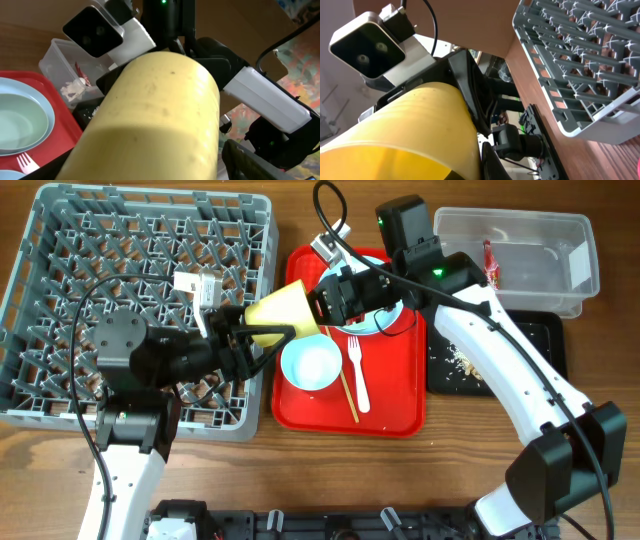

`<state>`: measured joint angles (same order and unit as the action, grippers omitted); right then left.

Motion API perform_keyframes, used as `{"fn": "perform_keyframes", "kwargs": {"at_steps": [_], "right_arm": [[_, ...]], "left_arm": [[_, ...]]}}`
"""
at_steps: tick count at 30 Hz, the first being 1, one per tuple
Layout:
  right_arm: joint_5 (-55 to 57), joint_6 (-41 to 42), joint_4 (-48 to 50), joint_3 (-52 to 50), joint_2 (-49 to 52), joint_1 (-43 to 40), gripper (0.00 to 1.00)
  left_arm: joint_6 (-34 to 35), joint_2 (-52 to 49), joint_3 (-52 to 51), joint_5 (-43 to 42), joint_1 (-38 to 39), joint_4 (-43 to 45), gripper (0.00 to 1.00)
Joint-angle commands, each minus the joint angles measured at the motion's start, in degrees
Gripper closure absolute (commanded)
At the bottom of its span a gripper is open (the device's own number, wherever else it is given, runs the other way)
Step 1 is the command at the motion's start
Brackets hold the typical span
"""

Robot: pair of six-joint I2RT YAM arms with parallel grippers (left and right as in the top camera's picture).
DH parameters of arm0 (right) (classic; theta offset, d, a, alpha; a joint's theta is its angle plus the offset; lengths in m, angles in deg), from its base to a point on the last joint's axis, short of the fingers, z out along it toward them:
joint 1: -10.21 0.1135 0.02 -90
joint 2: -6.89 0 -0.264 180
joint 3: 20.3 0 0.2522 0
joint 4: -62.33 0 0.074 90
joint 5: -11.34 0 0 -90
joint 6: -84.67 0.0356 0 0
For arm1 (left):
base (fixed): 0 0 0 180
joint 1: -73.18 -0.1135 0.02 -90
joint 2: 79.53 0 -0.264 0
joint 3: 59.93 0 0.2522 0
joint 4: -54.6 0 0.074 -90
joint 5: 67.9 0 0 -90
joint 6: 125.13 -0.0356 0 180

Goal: Sort waste into correct bins and load items into the dishwasher rack
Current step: 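Grasp the yellow cup with the left gripper, release from the right gripper, then place the yellow cup into the dish rack with the left gripper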

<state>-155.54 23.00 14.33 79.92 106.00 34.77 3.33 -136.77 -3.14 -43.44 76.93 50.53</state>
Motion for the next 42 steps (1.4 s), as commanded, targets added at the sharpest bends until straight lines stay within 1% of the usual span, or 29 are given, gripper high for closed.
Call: {"fn": "perform_keyframes", "kwargs": {"at_steps": [1, 3, 11, 14, 15, 16, 18, 21, 27, 28, 29, 30, 31, 34, 36, 39, 42], "right_arm": [[-0.3, 1.8, 0.7, 0.4, 0.1, 0.0, 0.96], [-0.3, 1.9, 0.8, 0.4, 0.1, 0.0, 0.96], [1.6, 3.5, 0.7, 0.4, 0.1, -0.2, 0.96], [1.6, 3.4, 0.7, 0.4, 0.1, -0.2, 0.96], [1.6, 3.4, 0.7, 0.4, 0.1, -0.2, 0.96], [1.6, 3.4, 0.7, 0.4, 0.1, -0.2, 0.96], [1.6, 3.5, 0.7, 0.4, 0.1, -0.2, 0.96], [1.6, 3.6, 0.8, 0.4, 0.1, -0.2, 0.96], [1.6, 3.6, 0.8, 0.4, 0.1, -0.2, 0.95], [1.6, 3.6, 0.8, 0.4, 0.1, -0.2, 0.93], [1.6, 3.6, 0.8, 0.4, 0.1, -0.2, 0.80], [1.6, 3.8, 0.8, 0.4, 0.1, -0.2, 0.76], [1.6, 3.7, 0.8, 0.4, 0.1, -0.2, 0.72], [2.9, 3.8, 0.7, 0.4, 0.1, -0.3, 0.66], [4.9, 4.8, 0.7, 0.4, 0.1, -0.4, 0.64], [12.5, 4.8, -0.3, 0.4, 0.1, -1.4, 0.60], [21.7, 4.6, -3.9, 0.4, 0.1, -3.1, 0.59]], "left_arm": [[-0.7, -0.4, 0.7, -1.0, 0.3, 0.2, 0.18], [-0.7, -0.5, 0.7, -0.8, 0.0, 0.2, 0.16], [-0.7, -0.5, 0.7, -0.9, -4.0, 0.2, 0.18], [-0.7, -0.5, 0.7, -0.9, -4.0, -0.2, 0.22], [-0.7, -0.5, 0.7, -0.9, -4.0, -0.2, 0.28], [-0.7, -0.5, 0.7, -0.9, -4.0, -0.2, 0.29], [-0.7, -0.5, 0.7, -0.9, -4.0, -0.2, 0.34], [-0.7, -0.5, 0.7, -0.9, -4.0, -0.2, 0.37], [-0.7, -0.5, 0.7, -0.8, -4.0, -0.2, 0.37], [-0.7, -0.5, 0.7, -0.8, -4.0, -0.2, 0.38], [-1.9, -0.5, 0.7, -0.3, -4.0, -0.2, 0.42], [-3.6, -0.5, 0.7, -0.3, -4.0, -0.3, 0.47], [-5.3, -0.5, 0.7, -0.1, -4.0, -0.8, 0.49], [-8.6, -0.5, 0.7, 3.8, -4.0, -3.5, 0.53], [-10.5, -0.5, 0.7, 6.8, -4.0, -5.8, 0.53], [-12.6, -0.5, 0.7, 8.4, -4.8, -7.4, 0.52], [-12.6, -0.5, 0.7, 8.4, -7.4, -7.9, 0.53]]}}
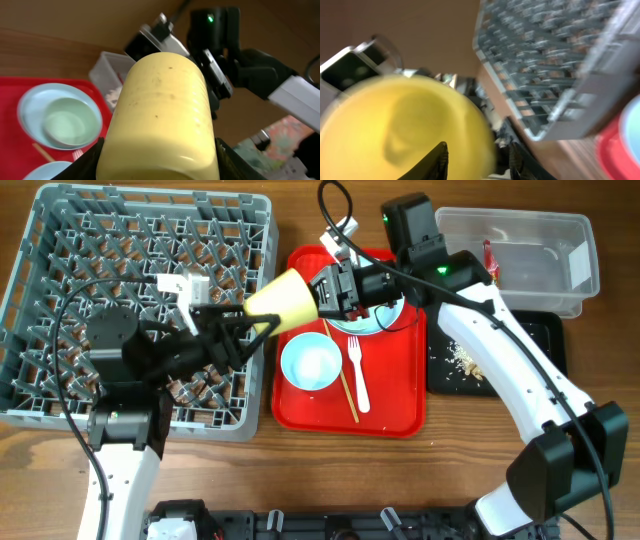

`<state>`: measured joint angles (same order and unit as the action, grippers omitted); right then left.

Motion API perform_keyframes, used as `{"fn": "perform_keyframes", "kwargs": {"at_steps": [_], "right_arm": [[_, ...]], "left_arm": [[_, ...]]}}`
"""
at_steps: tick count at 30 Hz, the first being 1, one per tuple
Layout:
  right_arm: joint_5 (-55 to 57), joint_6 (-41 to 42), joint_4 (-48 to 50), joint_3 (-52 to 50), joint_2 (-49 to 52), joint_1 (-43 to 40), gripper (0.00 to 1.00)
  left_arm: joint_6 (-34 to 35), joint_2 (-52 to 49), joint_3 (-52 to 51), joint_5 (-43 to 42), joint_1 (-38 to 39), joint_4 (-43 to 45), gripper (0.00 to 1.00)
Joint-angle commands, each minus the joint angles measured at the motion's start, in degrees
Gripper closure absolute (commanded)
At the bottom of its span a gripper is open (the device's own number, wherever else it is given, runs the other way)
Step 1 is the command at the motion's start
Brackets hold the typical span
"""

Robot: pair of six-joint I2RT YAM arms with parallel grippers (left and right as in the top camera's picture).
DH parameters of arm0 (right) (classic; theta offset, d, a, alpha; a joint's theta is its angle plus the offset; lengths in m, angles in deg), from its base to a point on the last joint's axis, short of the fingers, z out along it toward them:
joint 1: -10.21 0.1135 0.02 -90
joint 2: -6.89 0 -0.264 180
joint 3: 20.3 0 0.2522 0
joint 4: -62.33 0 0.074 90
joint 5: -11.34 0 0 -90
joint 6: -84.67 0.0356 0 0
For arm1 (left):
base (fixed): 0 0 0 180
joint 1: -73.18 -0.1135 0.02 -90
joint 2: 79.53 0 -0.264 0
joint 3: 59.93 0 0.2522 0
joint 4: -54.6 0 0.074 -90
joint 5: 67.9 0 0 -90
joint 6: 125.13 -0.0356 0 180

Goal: Sort waste into correct bins and load items into the dishwasher rack
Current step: 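Place the yellow cup into the dish rack with the left gripper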

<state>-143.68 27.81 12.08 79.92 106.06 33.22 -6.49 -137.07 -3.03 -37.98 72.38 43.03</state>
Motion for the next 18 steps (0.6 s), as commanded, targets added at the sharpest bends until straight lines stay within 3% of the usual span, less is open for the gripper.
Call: {"fn": "perform_keyframes", "kwargs": {"at_steps": [1, 5, 10, 15, 18], "right_arm": [[16.4, -0.3, -4.2, 0.4, 0.0, -2.7, 0.59], [24.7, -6.4, -10.6, 0.5, -0.3, -5.0, 0.58], [35.3, -13.5, -20.3, 0.6, -4.1, -8.3, 0.58], [38.8, -17.7, -27.6, 0.6, -8.6, -13.8, 0.58], [38.7, -19.6, -30.6, 0.6, -9.6, -17.1, 0.58]], "left_arm": [[-3.0, -0.2, 0.6, 3.0, -4.8, -1.4, 0.54], [-5.6, -0.2, 0.6, 10.5, -9.1, -9.5, 0.64], [-7.3, -0.2, 1.3, 23.5, -11.4, -19.3, 0.95], [-9.0, -0.2, 8.9, 38.6, -12.3, -35.6, 0.96], [-8.9, -0.2, 14.7, 52.2, -12.3, -47.1, 0.96]]}}
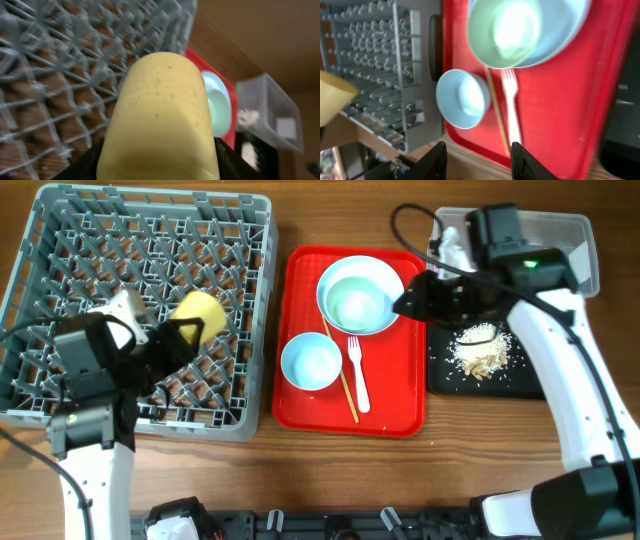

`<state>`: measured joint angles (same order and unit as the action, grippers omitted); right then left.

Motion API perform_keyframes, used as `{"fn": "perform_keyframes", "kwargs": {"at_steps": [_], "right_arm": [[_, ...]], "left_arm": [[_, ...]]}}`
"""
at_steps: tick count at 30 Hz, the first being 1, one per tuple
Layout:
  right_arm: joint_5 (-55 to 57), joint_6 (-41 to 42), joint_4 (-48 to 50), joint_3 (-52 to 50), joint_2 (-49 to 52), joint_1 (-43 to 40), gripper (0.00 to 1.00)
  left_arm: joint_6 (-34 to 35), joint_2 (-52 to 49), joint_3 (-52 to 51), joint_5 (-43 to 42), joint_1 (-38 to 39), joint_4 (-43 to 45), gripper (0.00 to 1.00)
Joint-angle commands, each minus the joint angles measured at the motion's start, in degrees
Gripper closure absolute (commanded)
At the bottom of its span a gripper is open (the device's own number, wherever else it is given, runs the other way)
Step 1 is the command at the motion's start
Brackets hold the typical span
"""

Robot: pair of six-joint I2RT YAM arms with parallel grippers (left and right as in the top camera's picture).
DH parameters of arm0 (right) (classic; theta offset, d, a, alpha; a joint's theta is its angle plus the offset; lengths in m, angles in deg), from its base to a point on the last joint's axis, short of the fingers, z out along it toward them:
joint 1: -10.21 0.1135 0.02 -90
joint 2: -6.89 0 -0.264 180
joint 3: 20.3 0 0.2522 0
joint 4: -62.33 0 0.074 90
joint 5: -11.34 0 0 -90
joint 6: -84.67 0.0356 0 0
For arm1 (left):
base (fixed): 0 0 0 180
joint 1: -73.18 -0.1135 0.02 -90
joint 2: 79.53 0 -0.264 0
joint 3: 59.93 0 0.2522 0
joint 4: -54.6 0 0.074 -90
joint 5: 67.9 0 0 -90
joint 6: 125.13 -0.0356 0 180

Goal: Sort waste into correct bins and load items into the dishwasher rack
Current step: 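Place the yellow cup into the dish rack with the left gripper, then reach the left gripper to the small blue bowl and grasp it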

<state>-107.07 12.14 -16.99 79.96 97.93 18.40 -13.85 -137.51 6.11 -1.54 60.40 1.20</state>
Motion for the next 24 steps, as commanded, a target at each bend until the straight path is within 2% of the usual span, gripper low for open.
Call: {"fn": "perform_keyframes", "kwargs": {"at_steps": [1, 7, 18, 19, 20, 22, 23, 24], "right_arm": [[2.1, -4.0, -2.1, 0.5, -1.4, -3.0, 0.58], [2.1, -4.0, -2.4, 0.5, -1.4, -3.5, 0.58], [2.1, -3.8, -2.9, 0.5, -1.4, -3.5, 0.57], [2.1, -3.8, -2.9, 0.5, -1.4, -3.5, 0.57], [2.1, -3.8, -2.9, 0.5, -1.4, -3.5, 0.57], [2.1, -3.8, -3.0, 0.5, -1.4, -3.5, 0.57], [2.1, -3.9, -3.2, 0.5, -1.4, -3.5, 0.55], [2.1, -4.0, -3.4, 0.5, -1.4, -3.5, 0.46]], "left_arm": [[-1.6, 0.2, 6.8, 19.4, -0.4, -8.3, 0.96], [-1.6, -4.2, 7.0, 24.8, -0.3, -14.9, 0.96], [-1.6, -19.5, 7.0, 26.9, -0.3, -14.6, 0.94], [-1.5, -20.4, 7.0, 26.9, -0.3, -14.6, 0.85], [-1.4, -20.9, 7.0, 26.9, -0.3, -14.4, 0.64], [-1.4, -21.6, 7.0, 26.5, -0.3, -13.7, 0.14], [-1.4, -21.6, 7.0, 26.2, -0.3, -13.1, 0.00], [-1.4, -21.1, 7.0, 24.1, -0.3, -11.8, 0.00]]}}
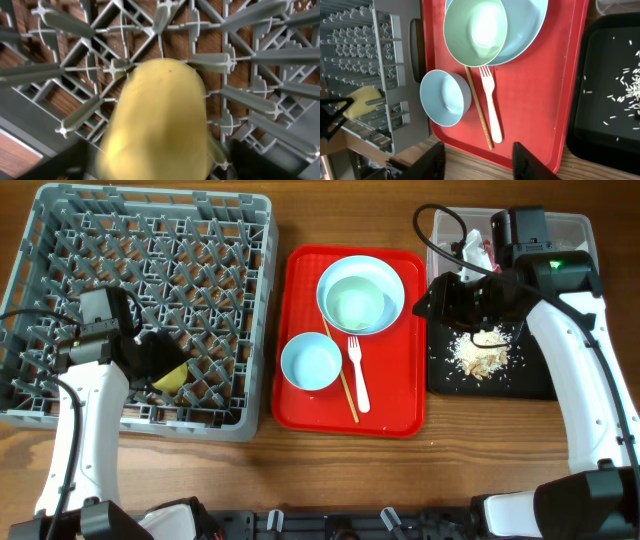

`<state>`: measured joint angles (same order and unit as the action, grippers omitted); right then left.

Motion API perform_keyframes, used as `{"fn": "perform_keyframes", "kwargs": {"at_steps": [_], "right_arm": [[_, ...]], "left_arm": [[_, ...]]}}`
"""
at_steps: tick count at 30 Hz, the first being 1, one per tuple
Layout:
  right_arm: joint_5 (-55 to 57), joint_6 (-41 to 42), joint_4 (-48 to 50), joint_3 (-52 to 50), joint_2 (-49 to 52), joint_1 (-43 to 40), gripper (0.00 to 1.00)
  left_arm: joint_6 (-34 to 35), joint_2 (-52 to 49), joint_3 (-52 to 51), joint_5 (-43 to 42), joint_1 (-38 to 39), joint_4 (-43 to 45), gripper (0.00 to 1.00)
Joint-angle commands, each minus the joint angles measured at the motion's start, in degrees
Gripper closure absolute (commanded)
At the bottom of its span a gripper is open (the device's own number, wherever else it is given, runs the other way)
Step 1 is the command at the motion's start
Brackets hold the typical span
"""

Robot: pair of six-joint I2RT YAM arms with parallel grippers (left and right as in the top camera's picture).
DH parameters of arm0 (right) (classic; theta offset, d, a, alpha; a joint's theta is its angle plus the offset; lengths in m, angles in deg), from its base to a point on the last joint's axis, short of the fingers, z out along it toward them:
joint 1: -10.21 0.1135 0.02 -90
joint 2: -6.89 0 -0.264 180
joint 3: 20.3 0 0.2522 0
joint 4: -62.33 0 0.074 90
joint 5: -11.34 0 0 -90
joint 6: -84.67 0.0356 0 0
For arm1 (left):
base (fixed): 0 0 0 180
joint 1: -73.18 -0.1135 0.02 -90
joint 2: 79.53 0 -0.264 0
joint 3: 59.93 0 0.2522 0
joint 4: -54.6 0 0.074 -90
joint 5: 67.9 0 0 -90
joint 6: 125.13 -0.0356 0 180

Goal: Sort waste into correct bins and load items into the dishwasher rack
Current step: 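Reach the left gripper to the small blue bowl and grasp it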

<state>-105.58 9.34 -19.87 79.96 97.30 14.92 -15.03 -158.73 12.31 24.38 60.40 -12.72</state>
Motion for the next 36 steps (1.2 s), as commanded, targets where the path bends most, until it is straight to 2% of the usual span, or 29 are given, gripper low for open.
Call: {"fn": "perform_keyframes", "kwargs": {"at_steps": [1, 5, 8, 11, 15, 19, 25, 27, 29, 31, 34, 36], "right_arm": [[0.6, -1.2, -0.5, 0.5, -0.8, 0.0, 0.39], [0.6, -2.0, -0.3, 0.5, -0.8, 0.0, 0.15], [4.2, -1.8, -0.6, 0.5, -0.8, 0.0, 0.02], [14.7, 5.9, -2.5, 0.5, -0.8, -0.7, 0.00], [14.9, 5.9, -3.2, 0.5, -2.4, -6.1, 0.00], [14.7, 4.7, -4.5, 0.5, -3.7, -11.0, 0.00], [14.7, 3.4, -5.8, 0.5, -3.6, -12.3, 0.00], [14.7, 3.3, -5.8, 0.5, -3.6, -12.3, 0.00], [14.7, 3.3, -5.8, 0.5, -3.6, -12.3, 0.00], [14.7, 3.3, -6.0, 0.5, -3.6, -12.3, 0.00], [14.7, 3.3, -6.0, 0.5, -3.6, -12.3, 0.00], [14.7, 3.3, -6.1, 0.5, -3.6, -12.3, 0.00]], "left_arm": [[-0.2, 0.5, 1.2, -4.0, -0.3, 2.8, 0.00], [-0.4, 2.9, 5.6, -8.5, 0.9, 3.9, 0.00], [-0.4, 5.3, 7.3, -9.6, 5.6, 5.8, 0.00], [-0.4, 6.3, 7.3, -10.7, 14.2, 8.4, 0.00], [0.1, 5.2, 7.3, -14.5, 25.5, 12.6, 0.00], [0.0, 1.5, 7.3, -14.0, 34.3, 18.9, 0.02], [-0.3, -11.4, 7.3, -2.5, 47.7, 24.0, 0.09], [-0.4, -15.5, 7.3, -2.2, 50.4, 24.7, 0.14], [-0.4, -19.0, 7.3, -2.2, 52.5, 25.0, 0.24], [-0.4, -21.8, 7.3, -2.1, 54.2, 25.1, 0.30], [-0.4, -25.0, 7.3, 0.0, 56.0, 24.9, 0.48], [-0.4, -25.8, 7.3, 0.4, 56.6, 24.6, 0.50]]}}
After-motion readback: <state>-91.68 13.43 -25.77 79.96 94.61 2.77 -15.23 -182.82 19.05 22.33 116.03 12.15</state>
